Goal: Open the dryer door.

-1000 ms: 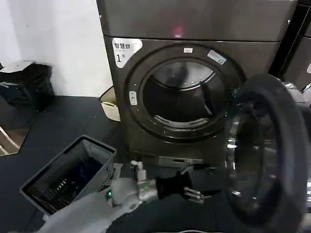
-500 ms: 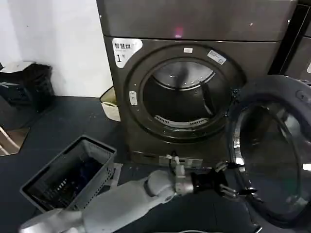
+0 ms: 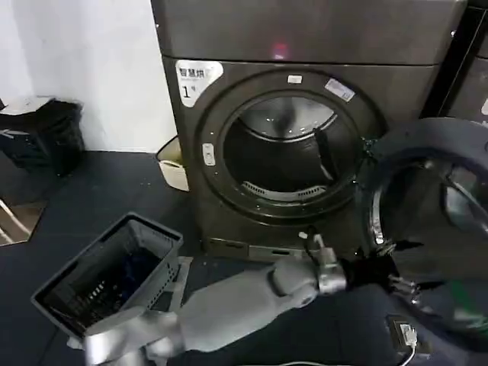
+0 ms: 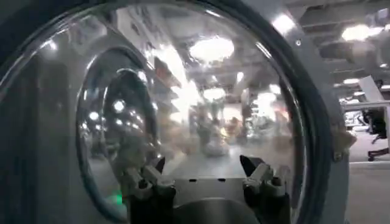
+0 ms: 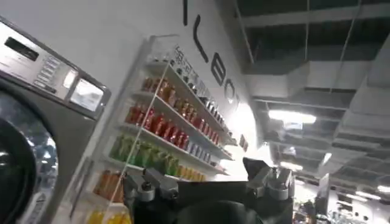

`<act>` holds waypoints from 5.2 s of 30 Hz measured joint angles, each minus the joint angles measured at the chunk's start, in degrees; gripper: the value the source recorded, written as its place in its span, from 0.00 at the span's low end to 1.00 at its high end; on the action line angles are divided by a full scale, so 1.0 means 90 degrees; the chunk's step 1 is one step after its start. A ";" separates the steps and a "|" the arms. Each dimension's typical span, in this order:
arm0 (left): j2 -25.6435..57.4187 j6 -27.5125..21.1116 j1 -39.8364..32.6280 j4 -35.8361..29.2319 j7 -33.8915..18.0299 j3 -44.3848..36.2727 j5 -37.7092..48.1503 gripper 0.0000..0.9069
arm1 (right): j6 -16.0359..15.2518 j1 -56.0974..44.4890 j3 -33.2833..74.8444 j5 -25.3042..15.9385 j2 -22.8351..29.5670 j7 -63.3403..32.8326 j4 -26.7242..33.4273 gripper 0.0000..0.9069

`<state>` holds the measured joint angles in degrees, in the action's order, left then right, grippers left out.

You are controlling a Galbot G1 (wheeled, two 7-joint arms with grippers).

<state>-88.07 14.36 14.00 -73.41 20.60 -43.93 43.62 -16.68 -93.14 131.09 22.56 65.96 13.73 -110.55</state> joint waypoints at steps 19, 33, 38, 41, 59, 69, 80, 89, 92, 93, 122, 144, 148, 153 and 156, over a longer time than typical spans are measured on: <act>-0.0459 0.0544 -0.0203 0.1278 -0.0892 0.0095 -0.0997 1.00 | 0.0162 -0.0081 0.0280 -0.0184 -0.0140 0.0164 0.0274 1.00; -0.0459 0.0579 -0.0261 0.1603 -0.0901 0.0195 -0.1006 1.00 | 0.0190 -0.0069 0.0257 -0.0184 -0.0207 0.0177 0.0393 1.00; -0.0459 0.0605 -0.0255 0.1480 -0.0927 0.0237 -0.0912 1.00 | 0.0205 -0.0101 0.0321 -0.0188 -0.0220 0.0185 0.0403 1.00; -0.0458 0.0790 -0.0251 0.1289 -0.0937 0.0192 -0.1061 1.00 | 0.0216 -0.0129 0.0380 -0.0196 -0.0260 0.0185 0.0443 1.00; 0.1587 0.1092 -0.0014 -0.1534 -0.1242 0.0170 -0.0630 1.00 | 0.0241 -0.0053 0.0383 -0.0387 -0.0287 0.0222 0.0296 1.00; 0.4358 0.0418 0.0295 -0.3560 -0.1176 0.0534 0.0083 1.00 | 0.0207 0.0127 0.0356 -0.0723 -0.0290 0.0243 0.0097 1.00; 0.7150 -0.1130 0.1680 -0.5345 -0.1173 0.1841 -0.0105 1.00 | 0.0290 0.0307 0.0393 -0.0773 -0.0400 0.0203 0.0125 1.00; 0.8738 -0.1541 0.2845 -0.5509 -0.0859 0.3176 0.0072 1.00 | 0.0374 0.0474 0.0154 -0.0921 -0.0448 0.0323 0.0188 1.00; 0.9164 -0.1760 0.2974 -0.5340 -0.0527 0.3321 -0.0005 1.00 | 0.0399 0.0475 0.0144 -0.0937 -0.0473 0.0326 0.0241 1.00; 0.9291 -0.1769 0.3008 -0.5266 -0.0402 0.3342 -0.0121 1.00 | 0.0426 0.0457 0.0146 -0.0937 -0.0477 0.0331 0.0271 1.00; 1.0500 -0.2303 0.3179 -0.3010 0.0523 0.2802 -0.2139 1.00 | 0.0529 0.0290 0.0388 -0.0895 -0.0655 0.0412 0.0706 1.00; 1.0423 -0.2366 0.3201 -0.2849 0.0555 0.2906 -0.2343 1.00 | 0.0557 0.0280 0.0406 -0.0899 -0.0593 0.0488 0.0652 1.00; 1.0432 -0.2411 0.3201 -0.2871 0.0556 0.2907 -0.2390 1.00 | 0.0557 0.0285 0.0418 -0.0900 -0.0597 0.0489 0.0659 1.00; 1.0440 -0.2463 0.3226 -0.2840 0.0571 0.2908 -0.2448 1.00 | 0.0553 0.0315 0.0405 -0.0901 -0.0598 0.0488 0.0683 1.00; 1.0440 -0.2495 0.3240 -0.2842 0.0563 0.2908 -0.2433 1.00 | 0.0552 0.0342 0.0374 -0.0907 -0.0597 0.0488 0.0681 1.00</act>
<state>5.90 -8.10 43.15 -98.99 25.66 -17.77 21.72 -11.71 -90.07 134.46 14.40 60.58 18.12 -104.42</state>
